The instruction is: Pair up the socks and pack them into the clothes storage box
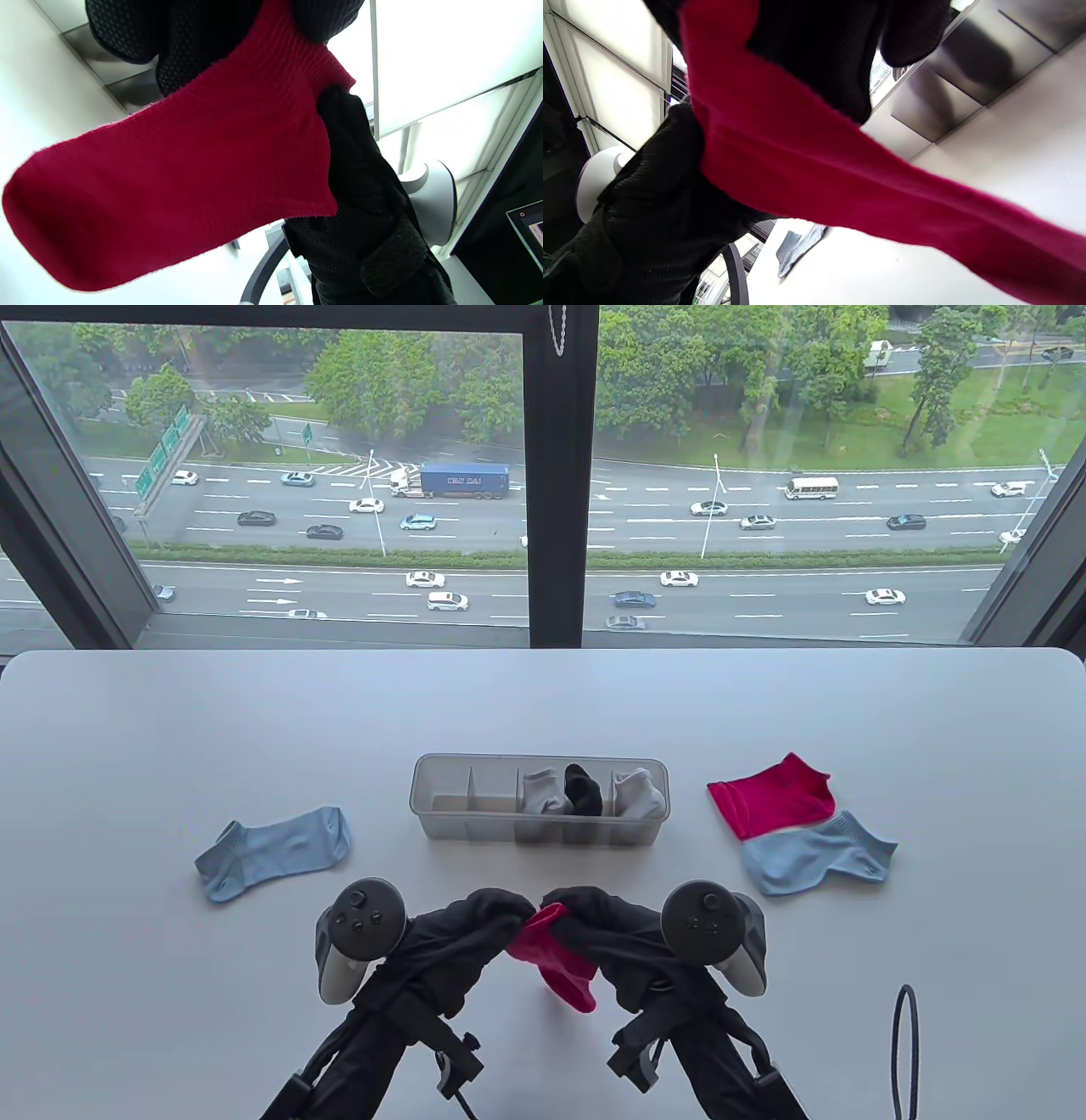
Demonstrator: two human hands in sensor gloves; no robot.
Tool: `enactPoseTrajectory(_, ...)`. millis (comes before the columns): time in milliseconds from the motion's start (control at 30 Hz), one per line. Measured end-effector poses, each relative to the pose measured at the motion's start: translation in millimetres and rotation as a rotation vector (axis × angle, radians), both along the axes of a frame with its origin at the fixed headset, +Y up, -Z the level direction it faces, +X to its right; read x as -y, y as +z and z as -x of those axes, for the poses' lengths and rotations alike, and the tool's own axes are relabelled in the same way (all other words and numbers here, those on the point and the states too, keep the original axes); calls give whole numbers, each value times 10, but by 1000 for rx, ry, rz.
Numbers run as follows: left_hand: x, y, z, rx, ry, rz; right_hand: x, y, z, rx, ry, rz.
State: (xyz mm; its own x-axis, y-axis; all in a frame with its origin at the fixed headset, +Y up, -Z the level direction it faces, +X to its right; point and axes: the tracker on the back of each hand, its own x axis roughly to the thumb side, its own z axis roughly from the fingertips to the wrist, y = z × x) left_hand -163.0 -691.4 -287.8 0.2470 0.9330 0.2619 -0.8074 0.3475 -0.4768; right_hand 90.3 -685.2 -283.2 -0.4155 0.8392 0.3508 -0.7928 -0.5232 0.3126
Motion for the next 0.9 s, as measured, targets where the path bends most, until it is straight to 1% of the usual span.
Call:
enactPoseTrajectory(33, -9, -4, -8, 4, 6, 16, -6, -4, 6, -18, 7, 31)
enactPoseTrajectory(67, 1, -19, -18, -37, -23, 13, 13, -22, 15, -18, 17, 57)
enactPoseTrajectory(100, 27, -41, -30, -60, -89, 12, 58, -55, 23, 0, 50, 87)
enactPoseTrajectory(133, 89, -53, -50, -86, -204, 35, 161, -111, 35, 23, 134, 123)
enactPoseTrajectory(200, 235, -64, -72, -112, -441, -4, 361, -177, 37, 88, 296, 160)
enactPoseTrajectory(233, 313, -86, -63, -112, -613, -23, 455, -190, 29, 109, 424, 153)
enactPoseTrajectory(267, 346, -99, -48, -114, -730, -22, 468, -180, 26, 107, 485, 129)
enactPoseTrajectory(300, 378, -116, -16, -120, -911, -23, 443, -140, 44, 77, 550, 88)
enactPoseTrajectory(333, 402, -137, 19, -121, -1063, -36, 400, -84, 97, 11, 589, 96)
enactPoseTrajectory(367, 423, -155, 52, -128, -1168, -51, 382, -29, 164, -63, 615, 133)
enactPoseTrajectory(400, 438, -165, 75, -128, -1205, -57, 407, 11, 234, -138, 637, 181)
enactPoseTrajectory(433, 459, -177, 108, -134, -1231, -50, 492, 50, 336, -227, 664, 259)
enactPoseTrajectory(467, 468, -179, 126, -141, -1227, -38, 570, 59, 394, -259, 695, 305)
enactPoseTrajectory(533, 481, -178, 174, -149, -1213, -2, 806, 15, 471, -270, 853, 427)
enactPoseTrajectory(567, 481, -176, 189, -156, -1208, 2, 841, -23, 456, -265, 907, 440)
enactPoseTrajectory(600, 480, -175, 206, -155, -1199, 9, 820, -96, 389, -275, 881, 393)
enactPoseTrajectory(633, 480, -173, 214, -154, -1193, 14, 783, -136, 320, -275, 822, 370)
enactPoseTrajectory(667, 475, -169, 226, -151, -1184, 20, 680, -201, 171, -197, 713, 322)
enactPoseTrajectory(700, 469, -167, 232, -152, -1179, 19, 588, -252, 40, -99, 652, 293)
enactPoseTrajectory(733, 455, -168, 239, -154, -1171, 21, 459, -335, -177, 46, 594, 249)
enactPoseTrajectory(767, 441, -169, 244, -158, -1163, 20, 362, -429, -382, 169, 575, 214)
enactPoseTrajectory(800, 432, -171, 245, -165, -1159, 14, 286, -532, -604, 303, 588, 217)
enactPoseTrajectory(833, 424, -179, 244, -170, -1153, 10, 222, -664, -871, 436, 636, 267)
enactPoseTrajectory(900, 416, -196, 236, -167, -1152, 19, 186, -884, -1217, 506, 699, 358)
